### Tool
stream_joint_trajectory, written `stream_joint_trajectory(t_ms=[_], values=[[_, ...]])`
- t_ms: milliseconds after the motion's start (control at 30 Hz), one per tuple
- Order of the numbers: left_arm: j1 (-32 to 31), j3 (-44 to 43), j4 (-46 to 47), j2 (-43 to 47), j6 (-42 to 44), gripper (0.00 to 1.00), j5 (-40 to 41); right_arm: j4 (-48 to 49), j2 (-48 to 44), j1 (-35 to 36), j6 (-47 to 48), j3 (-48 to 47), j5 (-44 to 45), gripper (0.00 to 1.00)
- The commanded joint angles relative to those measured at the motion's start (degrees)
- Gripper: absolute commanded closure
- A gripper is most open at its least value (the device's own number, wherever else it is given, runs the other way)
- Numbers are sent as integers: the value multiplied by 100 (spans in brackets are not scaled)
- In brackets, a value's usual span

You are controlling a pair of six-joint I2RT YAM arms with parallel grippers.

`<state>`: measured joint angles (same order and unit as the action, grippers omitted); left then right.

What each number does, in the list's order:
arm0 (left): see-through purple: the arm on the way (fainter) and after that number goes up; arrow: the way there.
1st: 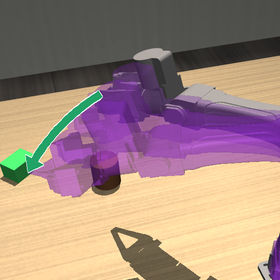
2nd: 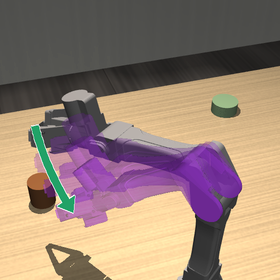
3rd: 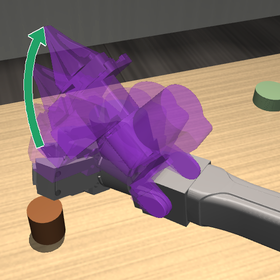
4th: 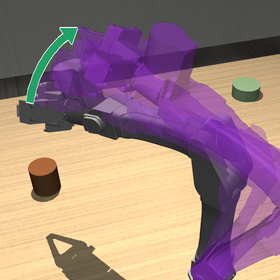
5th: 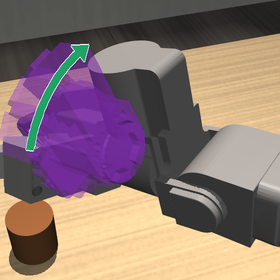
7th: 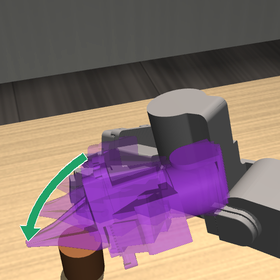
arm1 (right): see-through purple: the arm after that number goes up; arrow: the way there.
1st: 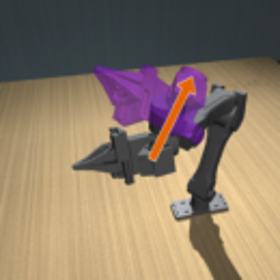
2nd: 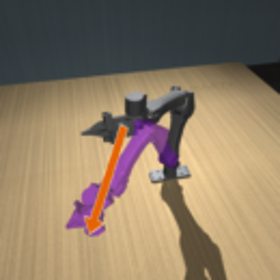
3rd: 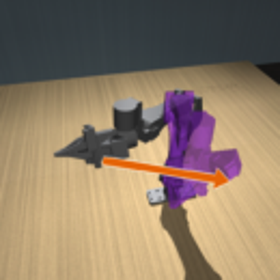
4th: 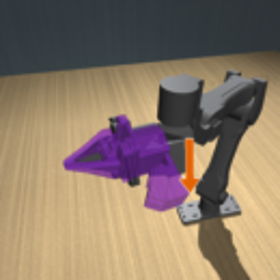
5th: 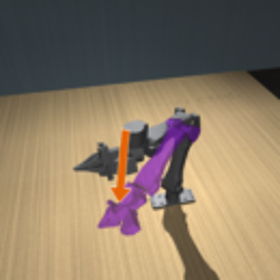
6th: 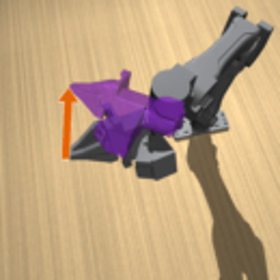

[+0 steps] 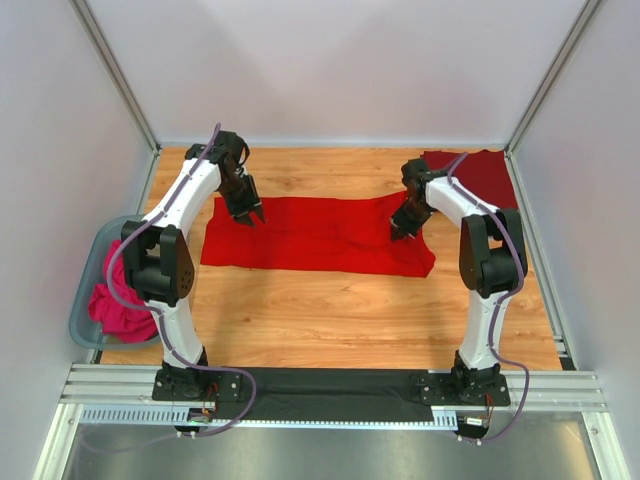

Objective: Fold and stack the t-shirts
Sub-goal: Fold the tshirt

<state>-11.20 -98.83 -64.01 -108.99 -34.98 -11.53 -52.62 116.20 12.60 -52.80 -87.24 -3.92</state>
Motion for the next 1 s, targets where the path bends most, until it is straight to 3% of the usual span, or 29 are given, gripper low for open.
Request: stream_joint_trajectory(t_ms=[0,500,967], values=[[30,-40,2,18,88,60,-33,68,-98,49,112,-328,111,100],[30,-75,29,-43,88,60,-34,173,-159,172,147,-513,32,100],[65,-357,-94,-210,150,61,-16,138,271,463,296,-1541,-73,100]])
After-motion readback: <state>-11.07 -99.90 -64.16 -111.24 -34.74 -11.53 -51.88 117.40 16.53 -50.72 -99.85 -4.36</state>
